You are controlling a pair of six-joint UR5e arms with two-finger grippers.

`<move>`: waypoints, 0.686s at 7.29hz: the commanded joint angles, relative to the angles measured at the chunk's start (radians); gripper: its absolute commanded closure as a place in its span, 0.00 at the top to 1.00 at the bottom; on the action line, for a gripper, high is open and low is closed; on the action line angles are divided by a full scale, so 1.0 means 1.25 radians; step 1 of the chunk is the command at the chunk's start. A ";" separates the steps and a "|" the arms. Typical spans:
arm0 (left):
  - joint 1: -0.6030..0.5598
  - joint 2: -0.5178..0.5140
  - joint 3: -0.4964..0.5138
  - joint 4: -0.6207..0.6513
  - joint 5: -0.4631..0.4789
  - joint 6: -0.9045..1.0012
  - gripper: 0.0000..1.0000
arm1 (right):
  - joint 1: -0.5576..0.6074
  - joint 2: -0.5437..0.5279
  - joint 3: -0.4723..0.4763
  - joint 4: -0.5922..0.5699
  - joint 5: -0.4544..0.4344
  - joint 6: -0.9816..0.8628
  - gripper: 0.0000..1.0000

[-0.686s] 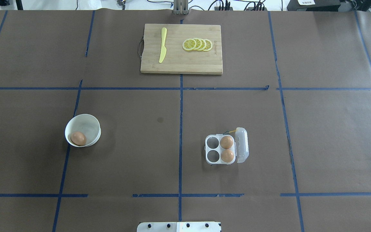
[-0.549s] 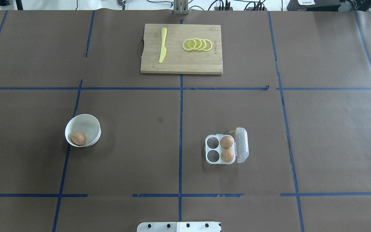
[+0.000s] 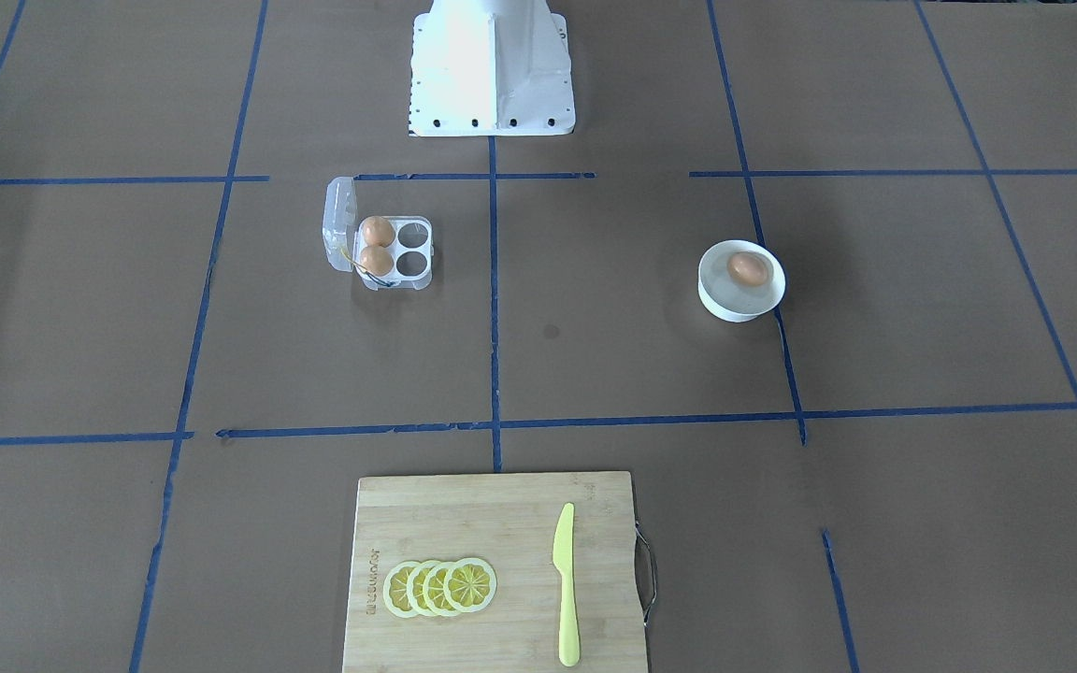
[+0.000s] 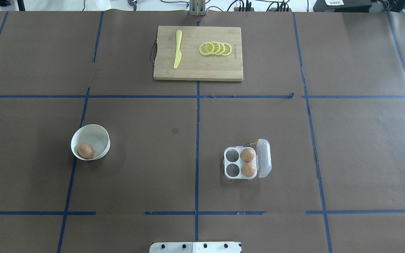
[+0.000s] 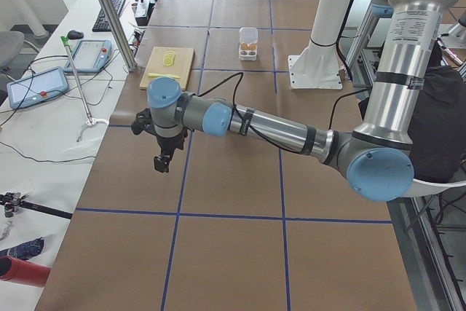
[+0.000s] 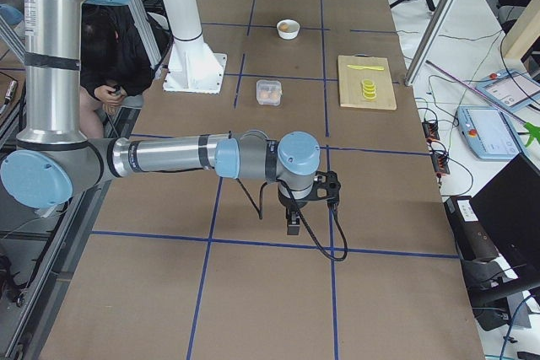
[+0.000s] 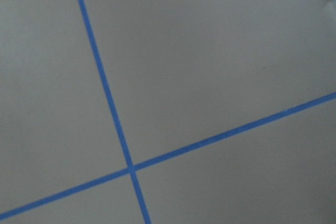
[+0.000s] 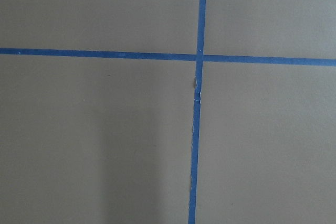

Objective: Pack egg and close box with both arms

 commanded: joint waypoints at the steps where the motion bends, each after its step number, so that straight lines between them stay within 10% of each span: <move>1: 0.074 -0.058 -0.027 -0.037 -0.002 -0.060 1.00 | -0.007 0.020 0.002 0.009 0.003 -0.001 1.00; 5: 0.210 -0.062 -0.143 -0.063 -0.028 -0.493 1.00 | -0.007 0.036 -0.014 0.007 0.006 0.001 1.00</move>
